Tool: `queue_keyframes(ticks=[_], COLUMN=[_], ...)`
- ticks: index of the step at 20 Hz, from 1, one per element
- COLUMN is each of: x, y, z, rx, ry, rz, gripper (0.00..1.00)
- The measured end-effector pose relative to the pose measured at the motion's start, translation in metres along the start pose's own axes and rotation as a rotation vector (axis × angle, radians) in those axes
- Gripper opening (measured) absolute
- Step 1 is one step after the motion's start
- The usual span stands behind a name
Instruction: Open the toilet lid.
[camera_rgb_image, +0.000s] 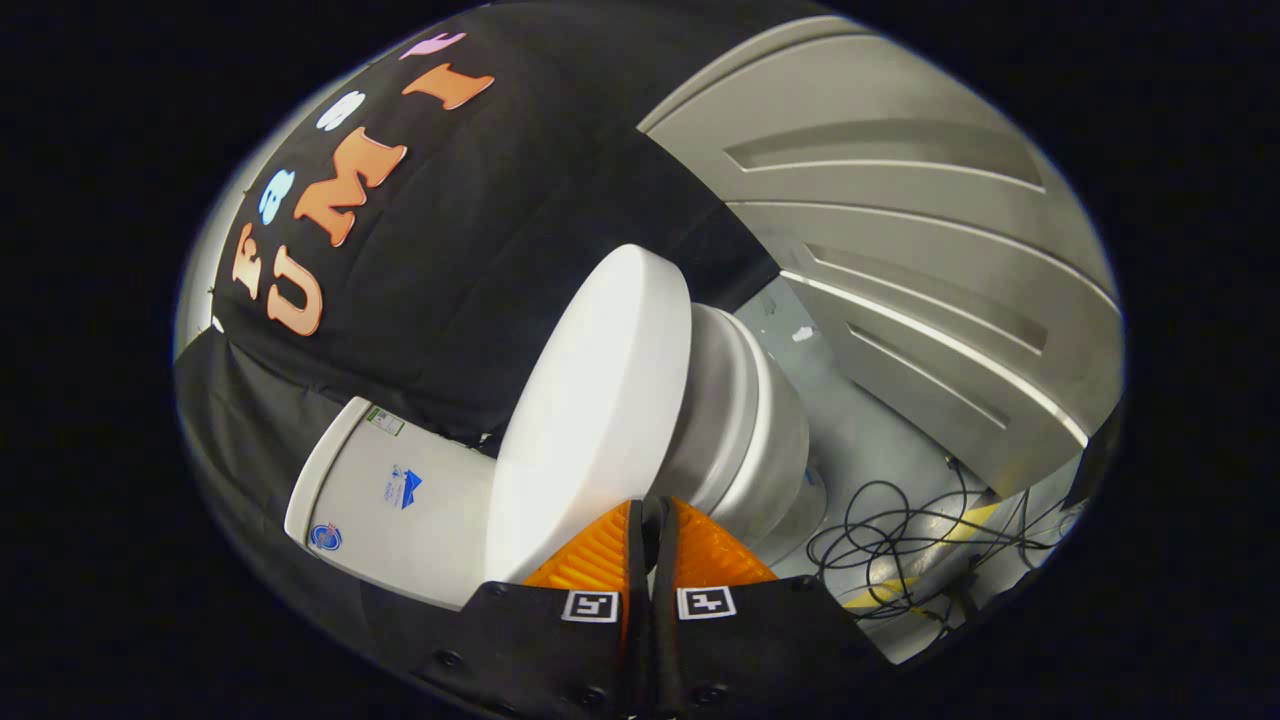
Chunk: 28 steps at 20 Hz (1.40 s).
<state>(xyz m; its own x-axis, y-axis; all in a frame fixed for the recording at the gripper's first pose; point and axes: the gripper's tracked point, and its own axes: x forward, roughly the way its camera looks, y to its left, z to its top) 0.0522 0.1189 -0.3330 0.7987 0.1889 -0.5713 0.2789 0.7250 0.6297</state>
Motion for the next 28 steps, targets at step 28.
queue_keyframes(ticks=[28], x=[-0.039], y=[0.174], z=[0.038], rx=[-0.678], ry=[-0.223], rz=[-0.116], gripper=[0.08])
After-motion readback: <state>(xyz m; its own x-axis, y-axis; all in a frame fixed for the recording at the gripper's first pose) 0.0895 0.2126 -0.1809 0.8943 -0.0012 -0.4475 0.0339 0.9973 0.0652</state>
